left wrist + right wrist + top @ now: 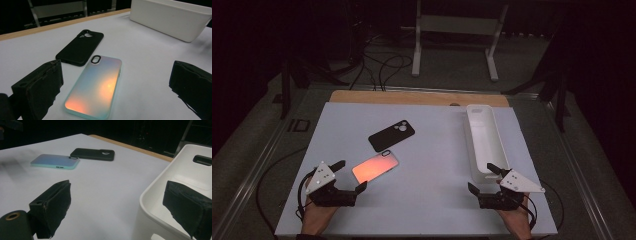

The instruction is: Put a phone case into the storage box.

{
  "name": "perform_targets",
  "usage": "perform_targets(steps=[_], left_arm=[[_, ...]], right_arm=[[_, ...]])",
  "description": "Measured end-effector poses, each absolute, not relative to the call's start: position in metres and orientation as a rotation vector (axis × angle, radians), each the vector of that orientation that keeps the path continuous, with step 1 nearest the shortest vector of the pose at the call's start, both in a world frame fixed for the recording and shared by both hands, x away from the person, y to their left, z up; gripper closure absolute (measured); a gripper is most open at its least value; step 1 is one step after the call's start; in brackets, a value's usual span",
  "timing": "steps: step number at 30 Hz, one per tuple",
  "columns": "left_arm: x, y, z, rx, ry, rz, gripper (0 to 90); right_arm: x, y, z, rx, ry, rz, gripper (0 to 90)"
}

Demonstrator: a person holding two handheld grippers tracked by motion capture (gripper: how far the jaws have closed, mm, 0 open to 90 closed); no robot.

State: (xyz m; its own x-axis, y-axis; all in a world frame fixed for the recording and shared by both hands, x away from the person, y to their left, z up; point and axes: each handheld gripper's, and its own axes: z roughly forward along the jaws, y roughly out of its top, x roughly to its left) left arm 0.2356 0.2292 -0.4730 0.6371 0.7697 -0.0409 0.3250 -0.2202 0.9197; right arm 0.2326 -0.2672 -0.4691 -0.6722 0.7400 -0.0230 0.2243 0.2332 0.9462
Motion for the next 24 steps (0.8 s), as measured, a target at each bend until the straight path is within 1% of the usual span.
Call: perform_targets(steps=[16,24], left_arm=[[0.2350,0.2295,-0.4735,1.812,0.883,0.534,0.0],[0.2367,0.2291,-0.4683,1.807,0.902,0.509,0.0]], right_arm=[[0.2326,-0.2680,-0.4682,0.886,2.023,1.445,7.7],[0.2325,-0.2684,-0.4682,0.891,2.020,1.444,7.7]])
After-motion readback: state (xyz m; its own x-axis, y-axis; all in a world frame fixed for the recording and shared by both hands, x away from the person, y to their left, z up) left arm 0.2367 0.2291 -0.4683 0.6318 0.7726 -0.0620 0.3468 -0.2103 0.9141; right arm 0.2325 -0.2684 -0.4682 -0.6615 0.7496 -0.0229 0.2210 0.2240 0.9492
